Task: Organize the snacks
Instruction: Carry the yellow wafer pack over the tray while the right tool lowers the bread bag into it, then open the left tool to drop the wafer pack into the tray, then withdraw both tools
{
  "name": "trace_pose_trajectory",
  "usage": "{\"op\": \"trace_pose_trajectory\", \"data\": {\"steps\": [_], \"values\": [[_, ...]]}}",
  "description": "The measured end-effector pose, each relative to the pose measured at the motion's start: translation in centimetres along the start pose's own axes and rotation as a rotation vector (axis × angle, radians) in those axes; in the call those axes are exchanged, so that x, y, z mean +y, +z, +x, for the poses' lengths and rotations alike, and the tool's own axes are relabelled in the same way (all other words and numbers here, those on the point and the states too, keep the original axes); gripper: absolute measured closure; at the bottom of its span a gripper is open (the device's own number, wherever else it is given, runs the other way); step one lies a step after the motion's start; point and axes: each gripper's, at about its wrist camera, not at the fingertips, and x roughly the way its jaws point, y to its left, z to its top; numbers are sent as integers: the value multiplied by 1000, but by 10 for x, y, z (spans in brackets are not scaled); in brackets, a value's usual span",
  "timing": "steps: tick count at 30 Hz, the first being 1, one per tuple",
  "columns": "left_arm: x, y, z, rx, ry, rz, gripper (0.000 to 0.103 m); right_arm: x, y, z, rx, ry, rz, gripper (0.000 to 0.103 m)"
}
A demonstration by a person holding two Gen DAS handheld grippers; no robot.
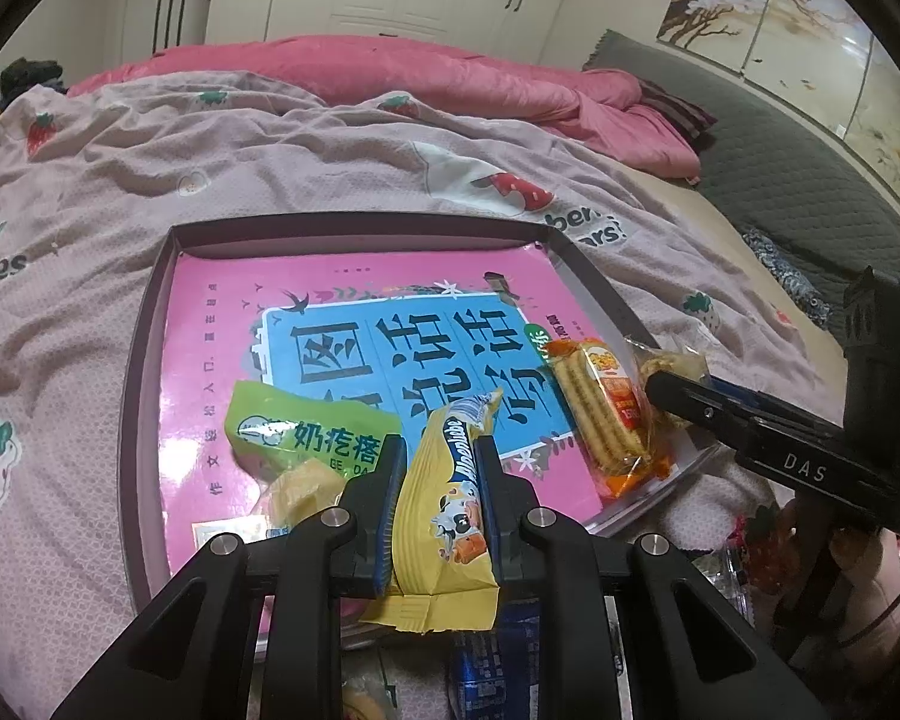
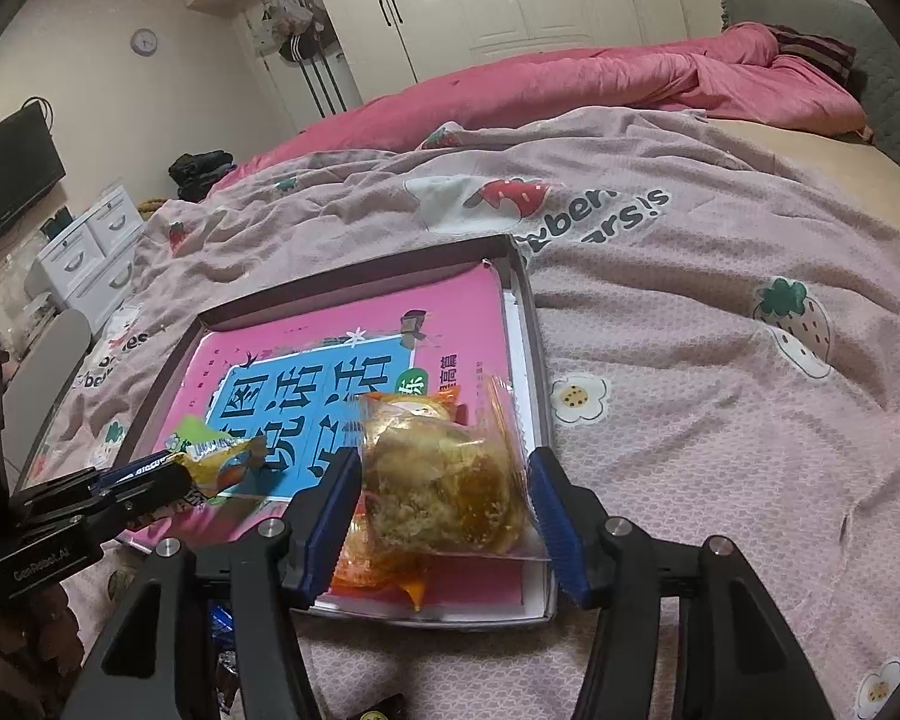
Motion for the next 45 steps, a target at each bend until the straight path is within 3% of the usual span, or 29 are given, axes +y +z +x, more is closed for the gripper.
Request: {"op": "trace_pose_trajectory", "data": {"steps": [13,22,26,34,37,41,45], "values": [[1,-1,0,-1,1,0,79,5,-1,-4,9,-3,-14,36],[-1,-1,-4,-4,5,1,77,3,-1,-15,-12,-5,-4,35],[-2,0,-5,-14,12,4,62,4,-2,-21,-19,0,-5,35],[5,3,-10,-12,30,5,56,6,-4,-32,-29,9,-2,35],[3,-2,-14,14,16,60,47,4,-6,-36,-32,15,7,35],[-3,-9,-13,19,99,162,47,4,-6,-40,-41,19,12,35],[1,-5,-13,3,146,139,47,5,-6,-42,-42,19,11,35]]}}
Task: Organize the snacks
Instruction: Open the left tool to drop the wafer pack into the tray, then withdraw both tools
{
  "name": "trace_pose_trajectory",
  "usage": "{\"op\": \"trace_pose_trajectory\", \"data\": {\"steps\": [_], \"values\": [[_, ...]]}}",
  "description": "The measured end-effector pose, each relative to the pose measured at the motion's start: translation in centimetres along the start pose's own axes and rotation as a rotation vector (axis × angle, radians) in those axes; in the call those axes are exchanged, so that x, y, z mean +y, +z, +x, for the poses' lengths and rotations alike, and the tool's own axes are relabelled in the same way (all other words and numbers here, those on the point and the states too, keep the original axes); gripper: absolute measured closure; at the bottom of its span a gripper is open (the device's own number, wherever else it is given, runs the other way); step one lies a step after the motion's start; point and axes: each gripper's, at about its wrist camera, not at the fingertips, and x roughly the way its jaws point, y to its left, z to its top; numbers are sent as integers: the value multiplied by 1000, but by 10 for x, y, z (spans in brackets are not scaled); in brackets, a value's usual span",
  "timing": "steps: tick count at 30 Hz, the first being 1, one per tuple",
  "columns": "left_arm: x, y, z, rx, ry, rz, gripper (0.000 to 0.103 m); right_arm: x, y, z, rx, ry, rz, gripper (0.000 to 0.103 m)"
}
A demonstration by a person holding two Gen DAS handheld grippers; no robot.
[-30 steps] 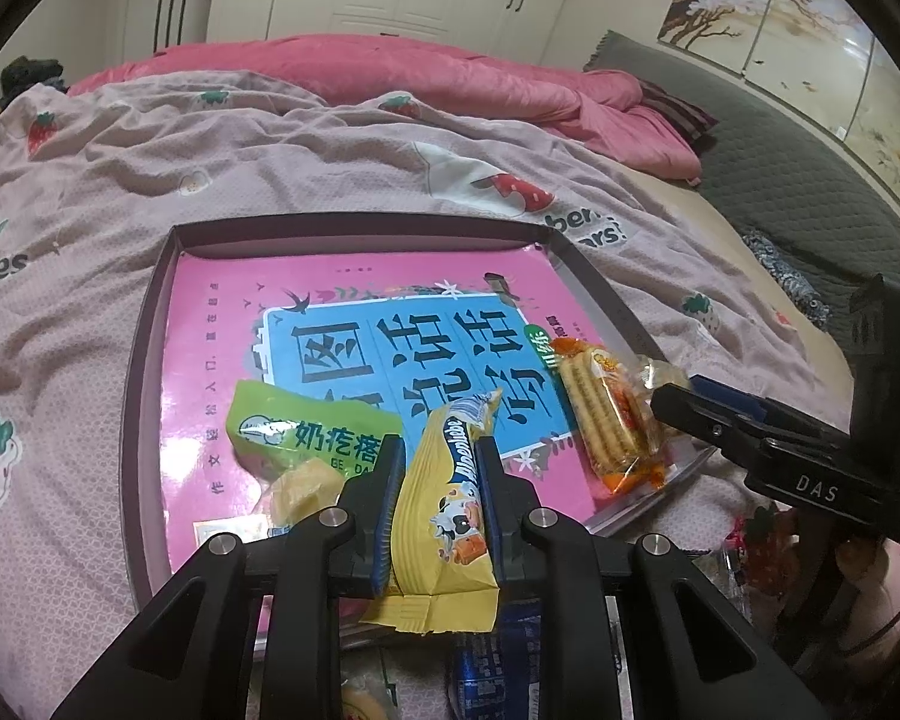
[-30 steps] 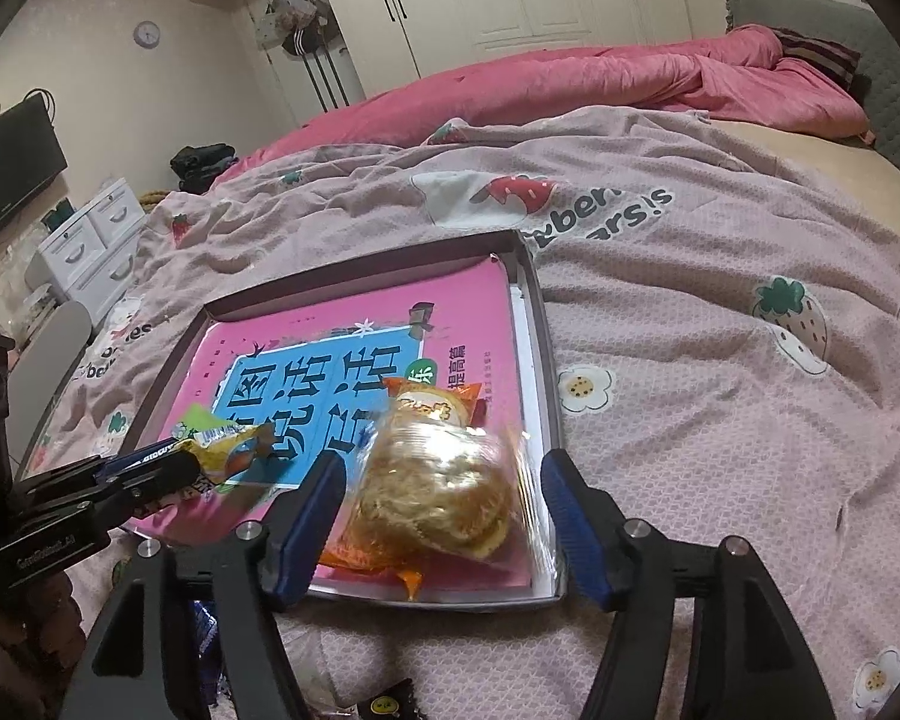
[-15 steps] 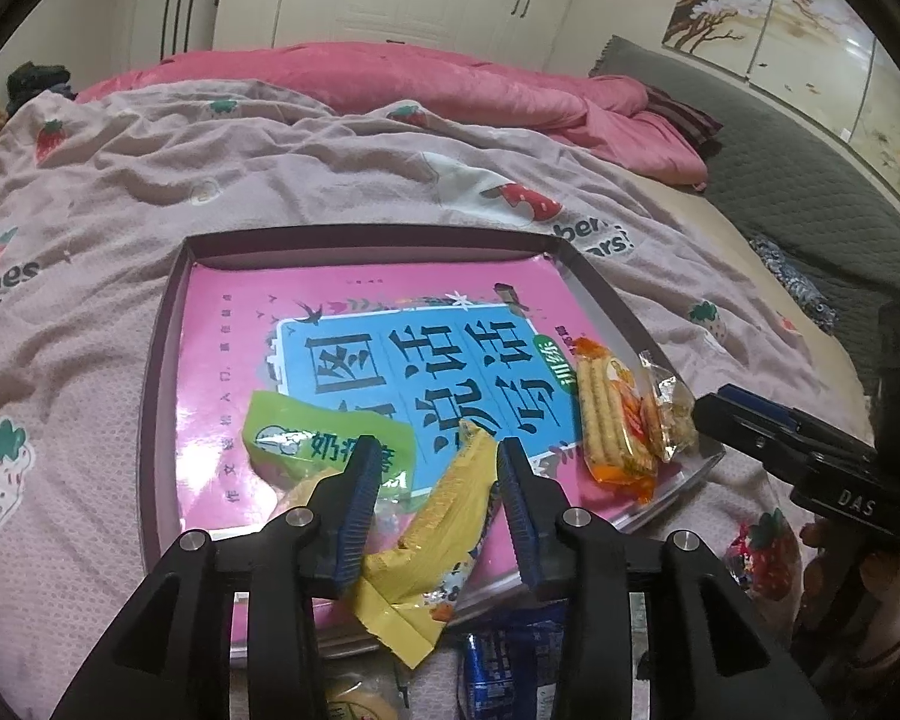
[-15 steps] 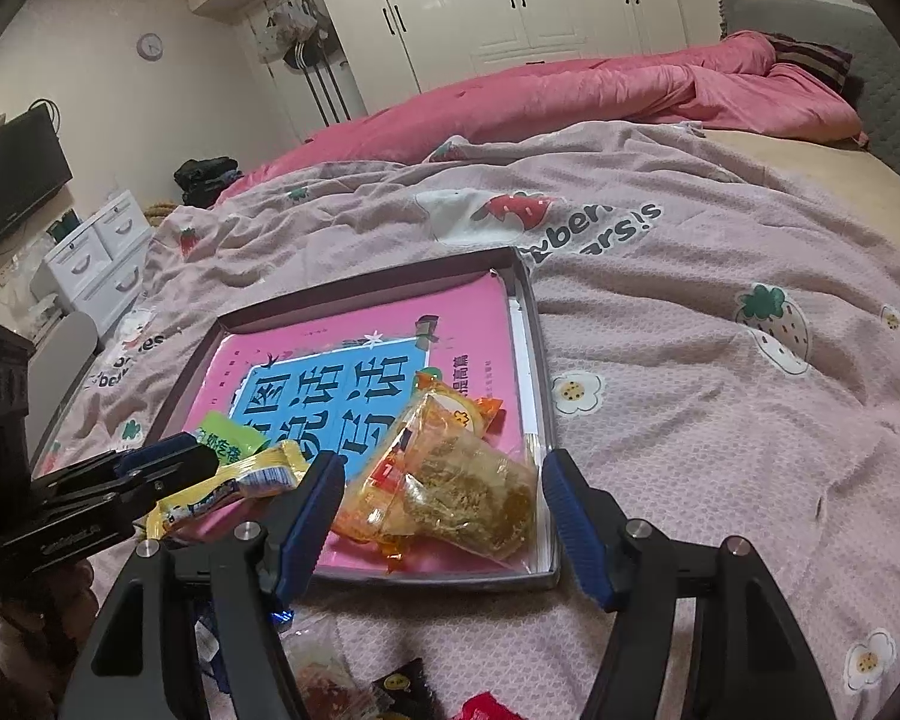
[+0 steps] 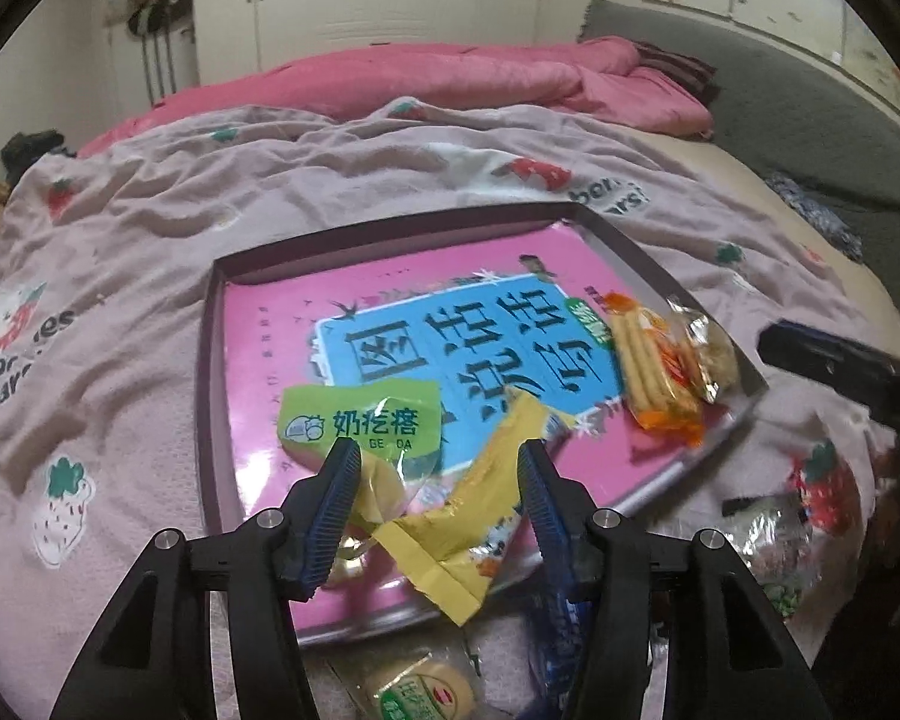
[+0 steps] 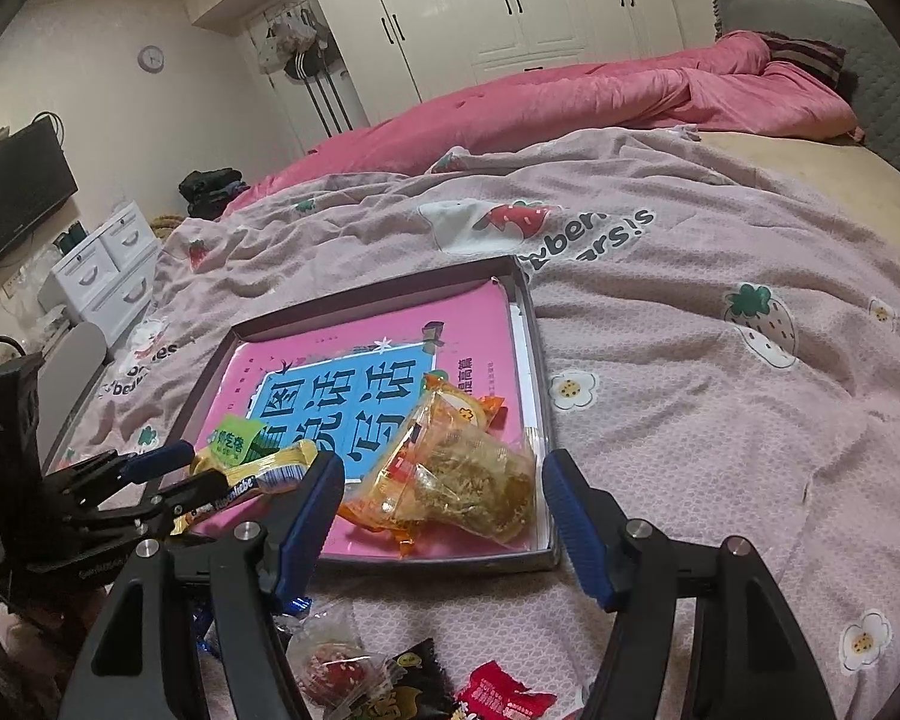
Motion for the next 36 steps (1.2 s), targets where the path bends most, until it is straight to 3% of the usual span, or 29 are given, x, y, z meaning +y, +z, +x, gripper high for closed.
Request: {"op": "trace_pose_trajectory", "data": {"steps": [4,10,36], "values": [[8,1,2,-9,77,-12,47,0,-1,-1,-2,-2,2,35],[17,2,-14,-26,-22,-58,46,3,-1,-8,-12,3,-2,35],[17,11,-86,-131,-68,-111,25,32,1,-48,-79,39,-93,29]]}}
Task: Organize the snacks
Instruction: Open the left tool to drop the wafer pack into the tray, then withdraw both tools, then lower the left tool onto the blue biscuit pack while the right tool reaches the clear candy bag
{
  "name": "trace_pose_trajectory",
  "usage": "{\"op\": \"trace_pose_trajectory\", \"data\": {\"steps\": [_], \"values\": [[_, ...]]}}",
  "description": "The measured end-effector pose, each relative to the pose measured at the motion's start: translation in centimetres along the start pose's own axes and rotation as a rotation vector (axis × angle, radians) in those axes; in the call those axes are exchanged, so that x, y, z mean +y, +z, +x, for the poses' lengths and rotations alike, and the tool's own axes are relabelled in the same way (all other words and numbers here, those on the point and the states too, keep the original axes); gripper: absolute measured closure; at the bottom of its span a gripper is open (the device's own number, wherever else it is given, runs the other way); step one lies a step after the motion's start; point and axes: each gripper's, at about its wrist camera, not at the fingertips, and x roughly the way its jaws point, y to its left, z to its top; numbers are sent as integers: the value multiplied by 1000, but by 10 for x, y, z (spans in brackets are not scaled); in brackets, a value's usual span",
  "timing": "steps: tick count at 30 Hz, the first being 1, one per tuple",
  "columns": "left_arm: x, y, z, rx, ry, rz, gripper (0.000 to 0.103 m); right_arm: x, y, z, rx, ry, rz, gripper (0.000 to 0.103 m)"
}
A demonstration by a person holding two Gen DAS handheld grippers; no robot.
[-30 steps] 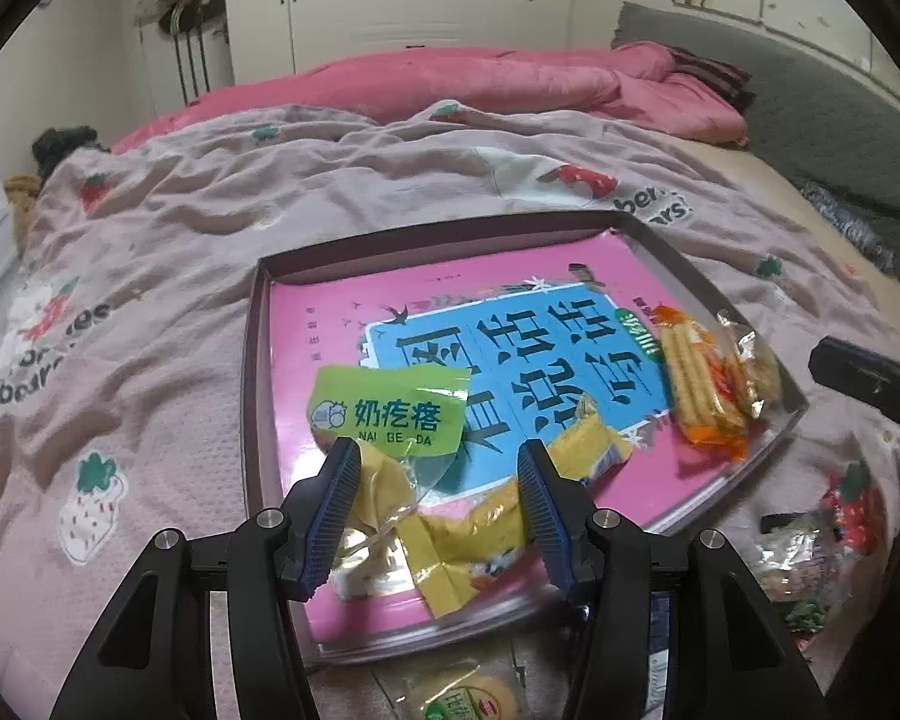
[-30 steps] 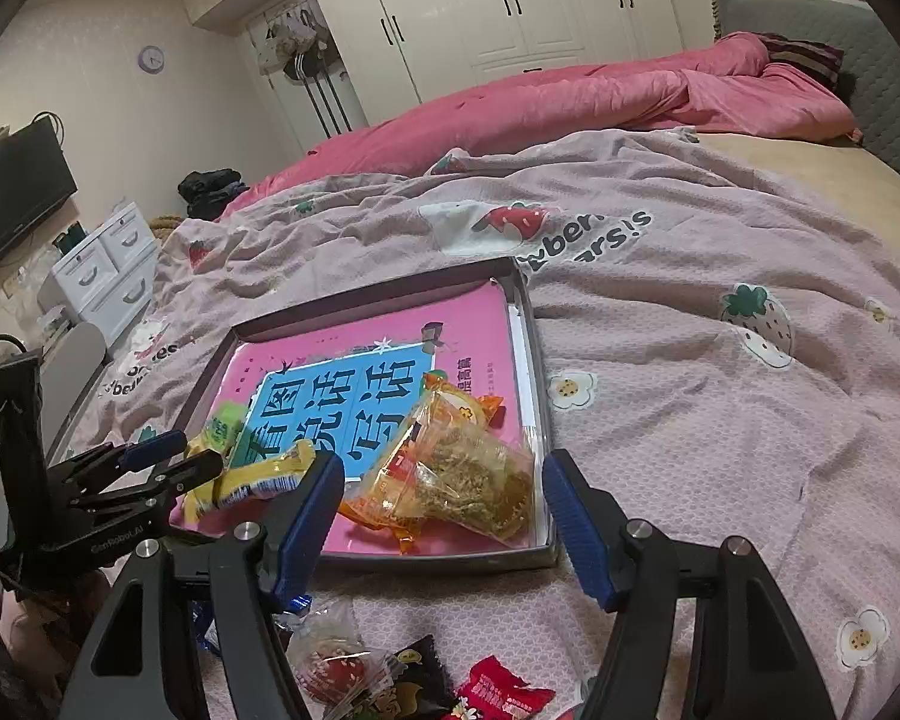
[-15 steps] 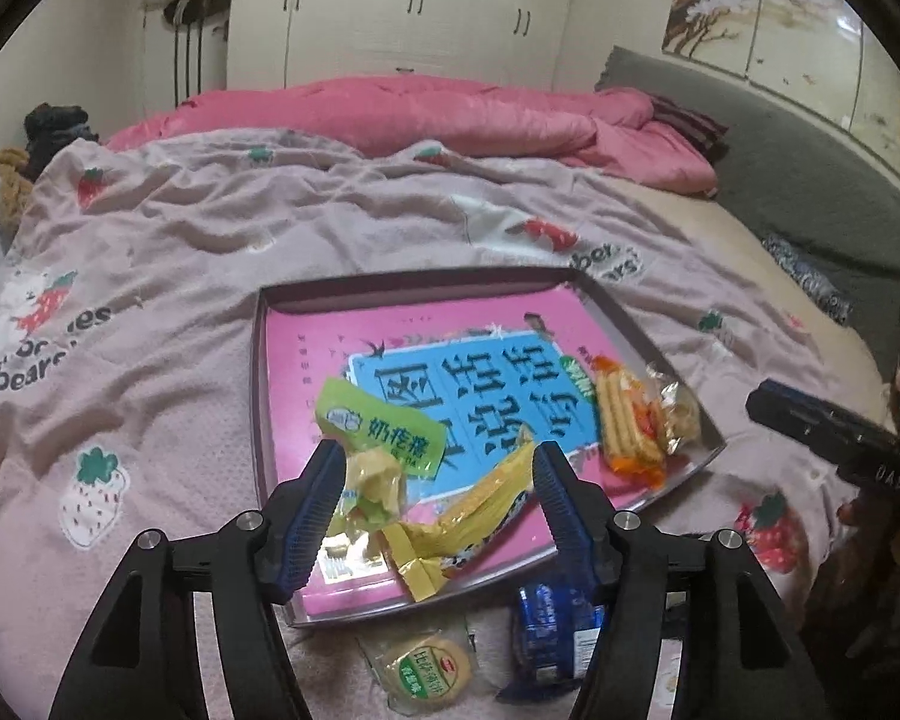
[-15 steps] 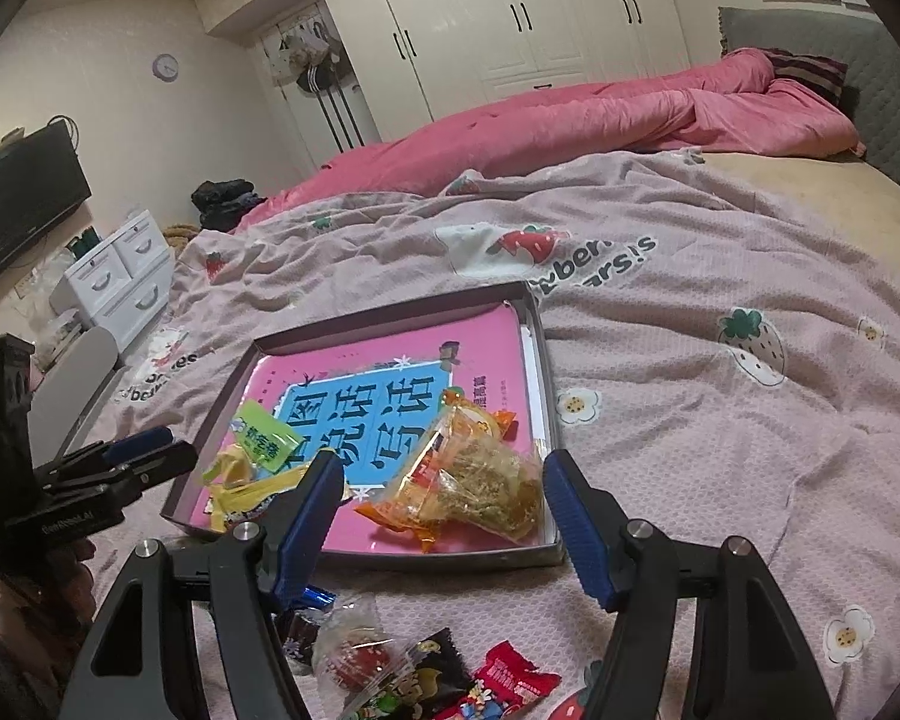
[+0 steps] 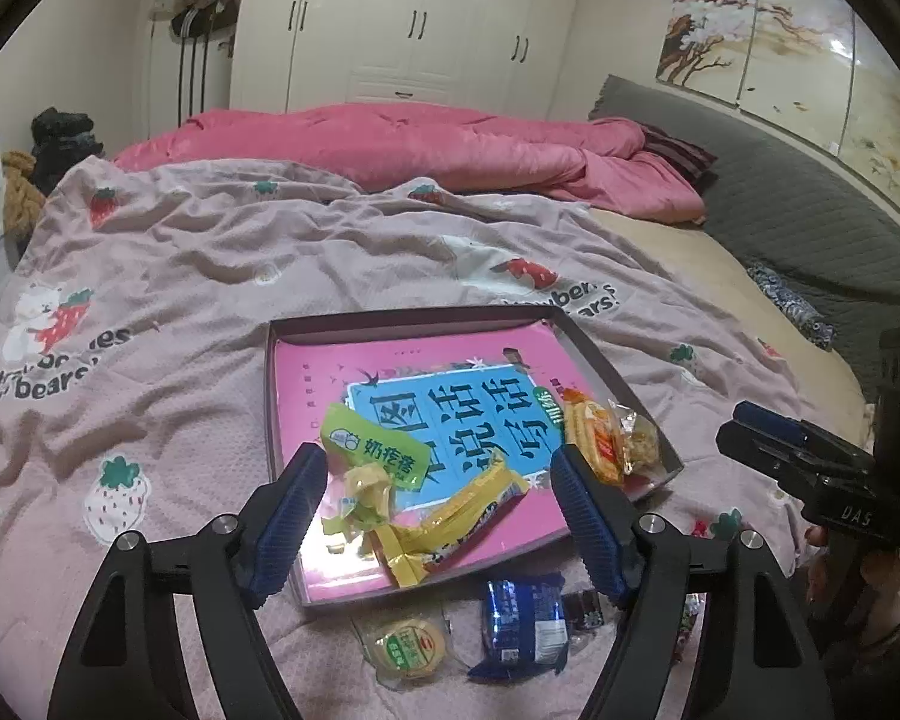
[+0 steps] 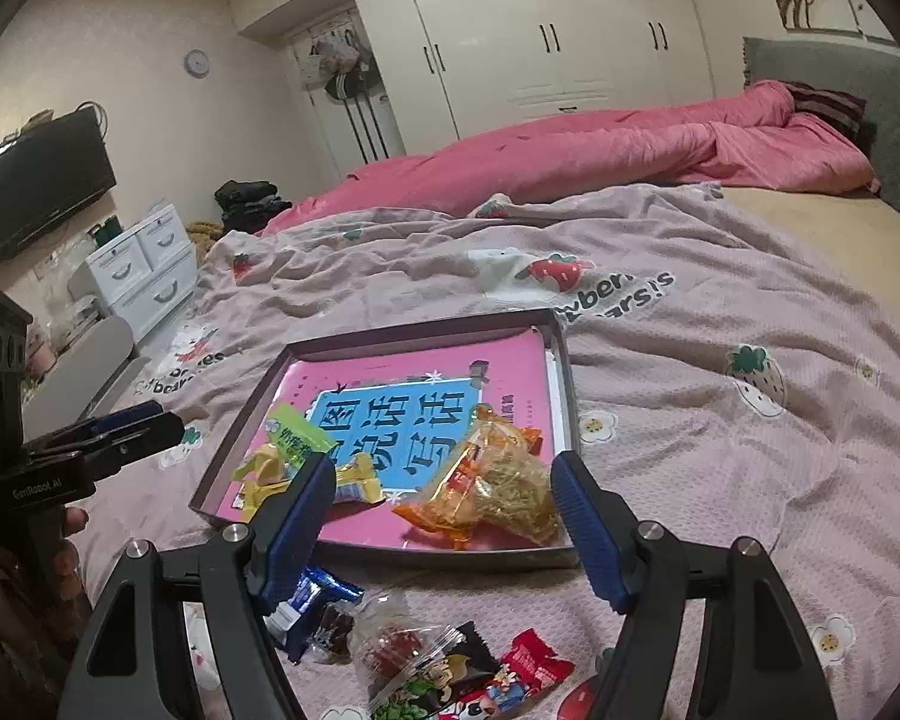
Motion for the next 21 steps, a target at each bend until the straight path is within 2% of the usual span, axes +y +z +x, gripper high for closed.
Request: {"op": "trace_pose_trajectory", "data": {"steps": [21], "values": [[-11,-20,-15,51,-9,16,24,20,-16,-16,19,0,-98,29]]}}
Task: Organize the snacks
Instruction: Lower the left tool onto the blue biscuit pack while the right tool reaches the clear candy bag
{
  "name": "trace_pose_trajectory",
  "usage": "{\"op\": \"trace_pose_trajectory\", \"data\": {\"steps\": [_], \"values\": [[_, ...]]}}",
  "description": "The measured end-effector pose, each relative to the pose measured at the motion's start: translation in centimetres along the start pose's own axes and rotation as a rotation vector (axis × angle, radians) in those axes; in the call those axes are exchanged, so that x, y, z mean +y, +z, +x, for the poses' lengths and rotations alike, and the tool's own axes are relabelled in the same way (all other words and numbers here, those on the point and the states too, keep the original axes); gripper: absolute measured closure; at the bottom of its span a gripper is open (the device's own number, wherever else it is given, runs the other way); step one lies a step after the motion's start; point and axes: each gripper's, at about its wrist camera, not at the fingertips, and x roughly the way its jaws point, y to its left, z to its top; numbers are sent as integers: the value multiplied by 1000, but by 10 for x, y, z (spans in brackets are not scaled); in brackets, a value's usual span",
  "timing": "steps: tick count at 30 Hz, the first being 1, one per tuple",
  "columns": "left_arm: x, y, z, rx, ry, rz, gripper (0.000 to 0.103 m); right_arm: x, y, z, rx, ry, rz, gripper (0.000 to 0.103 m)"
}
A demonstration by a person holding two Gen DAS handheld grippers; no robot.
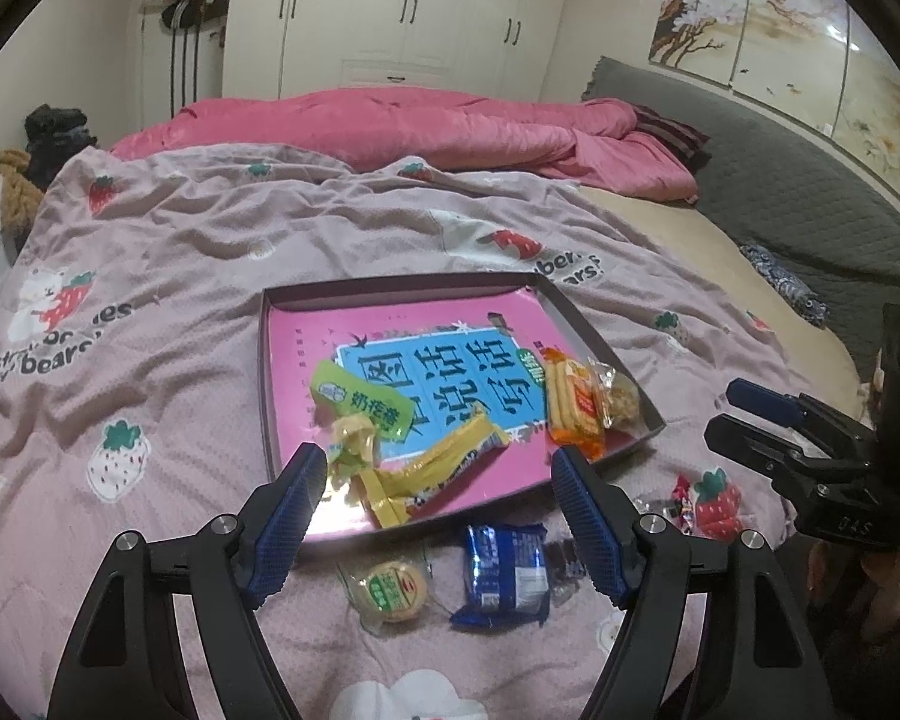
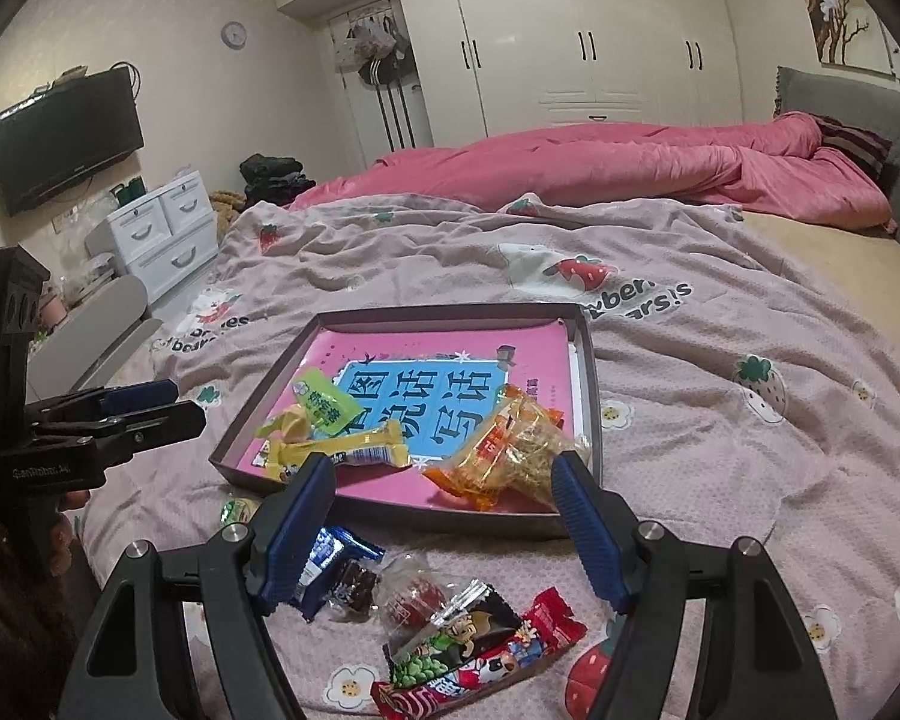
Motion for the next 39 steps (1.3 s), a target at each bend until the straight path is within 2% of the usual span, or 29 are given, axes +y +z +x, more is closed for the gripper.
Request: {"op": "trace_pose_trajectory", "data": {"steps": [11,24,32,39], "values": [[-11,-14,5,55,-5,41,24,4,-10,-3,27,-5,-23,29],[-25,-36,25,161,-24,85,24,13,-24,-1,75,-15,-74,29],[-33,-48,38,213,-22,111,24,11,-30,3,105,-23,-74,29],[-41,-55,53,258,-5,145,24,15,-40,12,152,-36,-130,29]]}}
